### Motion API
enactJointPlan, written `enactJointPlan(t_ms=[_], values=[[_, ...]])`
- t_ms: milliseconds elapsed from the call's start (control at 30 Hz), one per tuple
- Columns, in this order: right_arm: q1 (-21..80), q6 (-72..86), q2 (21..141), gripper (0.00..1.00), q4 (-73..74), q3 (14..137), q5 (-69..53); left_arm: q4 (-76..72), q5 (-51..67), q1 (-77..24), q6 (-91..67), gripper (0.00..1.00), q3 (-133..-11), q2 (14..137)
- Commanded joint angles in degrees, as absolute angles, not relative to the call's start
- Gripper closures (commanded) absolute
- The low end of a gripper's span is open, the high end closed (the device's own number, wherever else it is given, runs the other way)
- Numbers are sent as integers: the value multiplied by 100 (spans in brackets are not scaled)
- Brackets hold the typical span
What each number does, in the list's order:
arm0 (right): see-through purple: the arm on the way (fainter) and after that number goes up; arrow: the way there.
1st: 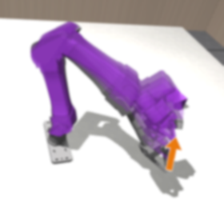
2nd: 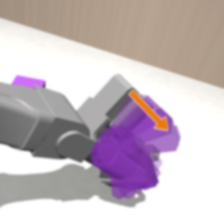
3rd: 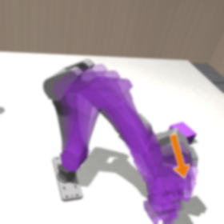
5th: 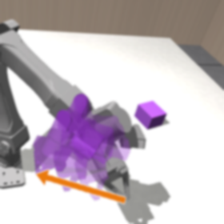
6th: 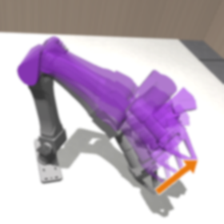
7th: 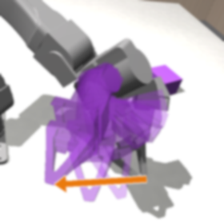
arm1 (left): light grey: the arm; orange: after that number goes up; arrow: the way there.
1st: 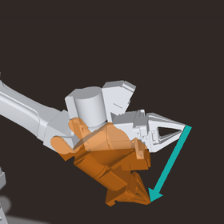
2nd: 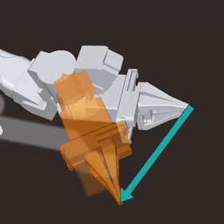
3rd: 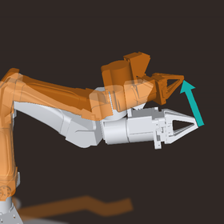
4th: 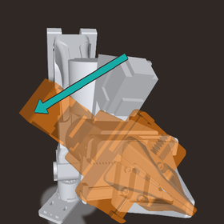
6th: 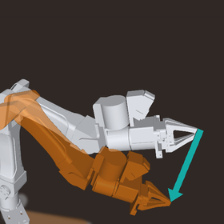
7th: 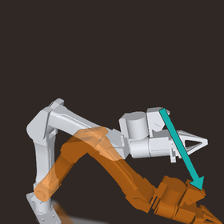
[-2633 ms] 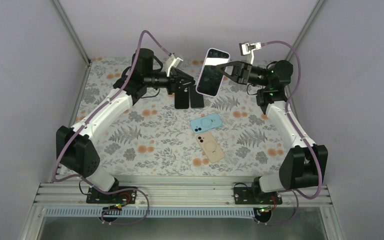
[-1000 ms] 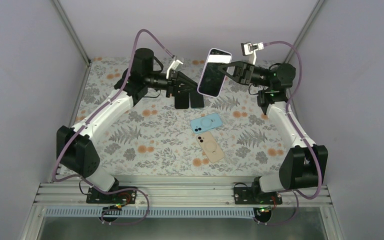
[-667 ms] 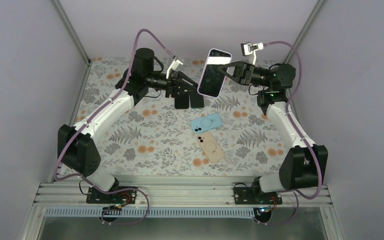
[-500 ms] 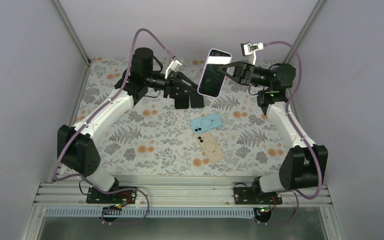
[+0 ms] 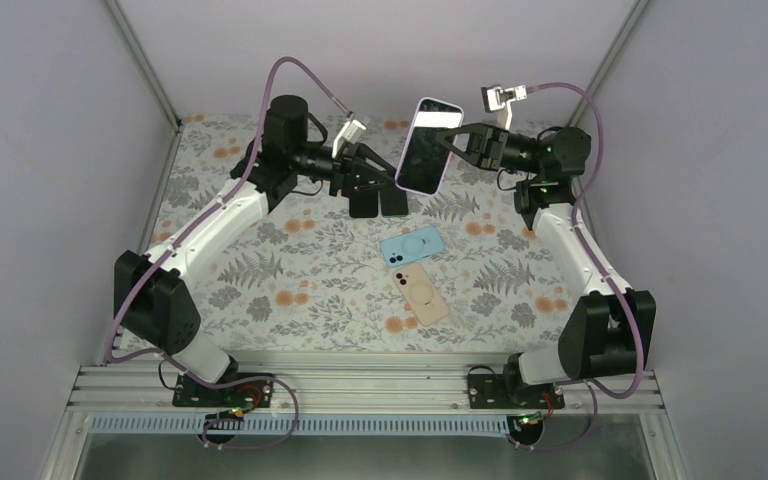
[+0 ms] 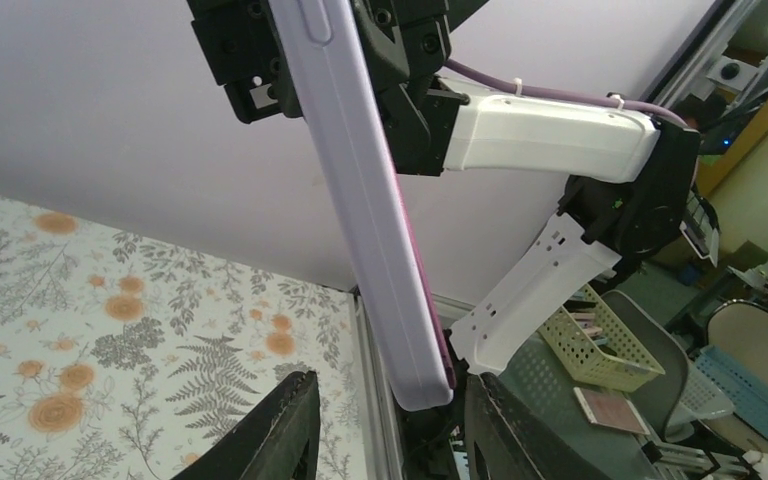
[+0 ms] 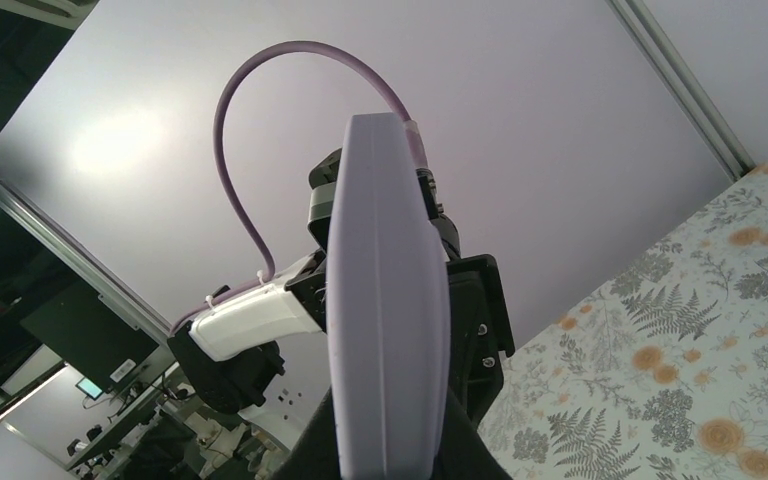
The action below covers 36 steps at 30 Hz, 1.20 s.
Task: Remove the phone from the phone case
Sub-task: Remove the phone case from the phone.
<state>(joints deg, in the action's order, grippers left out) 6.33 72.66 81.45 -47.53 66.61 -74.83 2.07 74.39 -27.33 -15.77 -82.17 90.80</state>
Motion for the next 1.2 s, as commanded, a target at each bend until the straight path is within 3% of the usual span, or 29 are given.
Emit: enactJointPlan(t_ms=[0, 300, 433, 633, 1167], values=[[664, 7159, 8004, 96, -4920, 6672, -7297, 330, 7204, -2760, -1418, 62, -8385, 9145], [664, 7133, 7993, 96, -4893, 6671, -7306, 447, 6955, -2760, -1346, 62, -8367, 9173], [659, 7191, 7979, 96, -4998, 6659, -7336, 601, 6629, -2753, -1270, 67, -8362, 9228], [707, 7475, 7978, 96, -5449, 6560, -7381, 724, 6225, -2745, -1247, 72, -8344, 9321], [1022, 8507, 8054, 96, -6968, 6271, -7471, 983, 5506, -2668, -1226, 73, -8542, 9576]])
